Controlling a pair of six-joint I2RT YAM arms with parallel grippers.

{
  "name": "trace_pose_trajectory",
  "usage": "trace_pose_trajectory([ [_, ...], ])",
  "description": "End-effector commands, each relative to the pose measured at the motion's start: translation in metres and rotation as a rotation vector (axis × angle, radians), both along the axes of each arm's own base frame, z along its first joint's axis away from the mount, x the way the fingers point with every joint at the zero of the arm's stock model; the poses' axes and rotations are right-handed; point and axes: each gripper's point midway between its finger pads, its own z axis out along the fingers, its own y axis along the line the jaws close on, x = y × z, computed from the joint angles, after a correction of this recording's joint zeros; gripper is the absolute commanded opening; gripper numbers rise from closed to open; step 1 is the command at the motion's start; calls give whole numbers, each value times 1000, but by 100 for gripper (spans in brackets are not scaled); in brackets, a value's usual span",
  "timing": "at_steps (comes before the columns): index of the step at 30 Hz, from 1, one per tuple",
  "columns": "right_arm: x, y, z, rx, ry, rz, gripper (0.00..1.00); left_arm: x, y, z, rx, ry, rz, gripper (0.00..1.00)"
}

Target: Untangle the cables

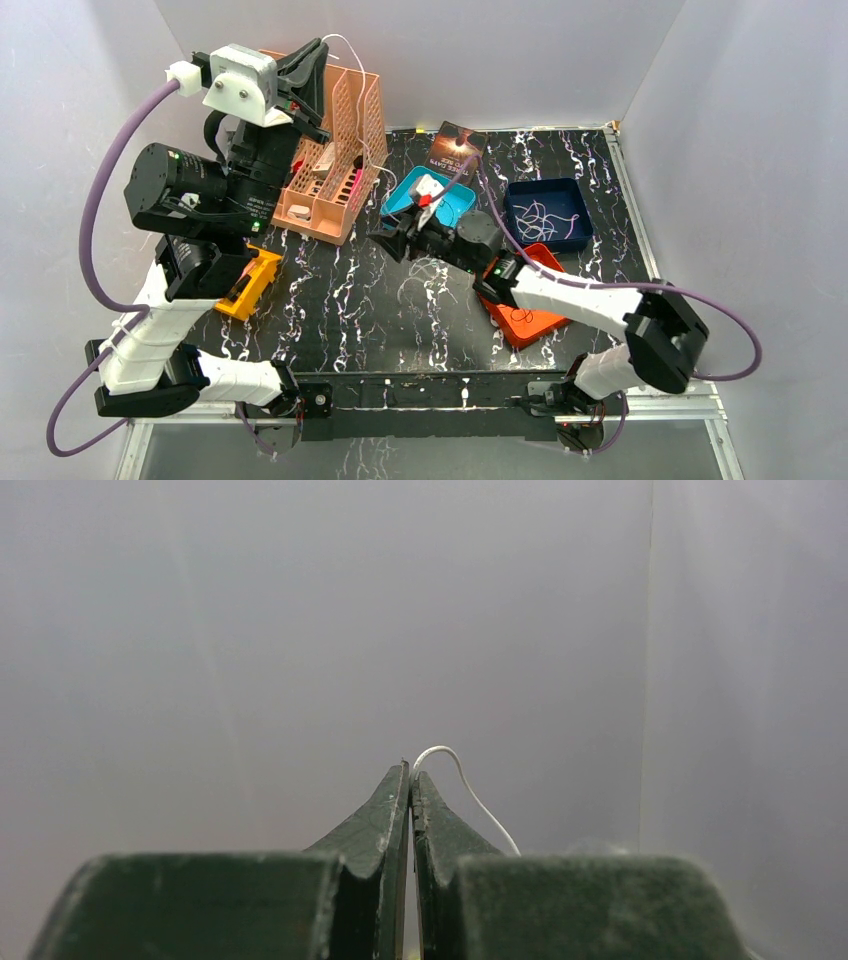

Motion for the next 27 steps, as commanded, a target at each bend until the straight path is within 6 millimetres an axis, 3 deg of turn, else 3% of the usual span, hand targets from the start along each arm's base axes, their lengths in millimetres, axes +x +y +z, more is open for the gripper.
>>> trace_pose_trajectory([
  [1,25,11,32,83,-47,-49,40,-7,14,9,-54,-15,-5,0],
  [7,22,6,34,91,-43,-52,1,-8,17,7,-54,-10,-1,0],
  [14,10,-20,38,78,-43,-75,0,-5,24,-12,-55,37,29,0],
  [19,8,-47,46,-18,32,-159,0,3,48,-81,-81,199,129,0],
  [23,10,-73,68,-63,59,-251,0,3,59,-166,-116,383,162,0],
  [27,12,-90,93,-62,77,-317,0,-4,50,-251,-237,580,93,1],
])
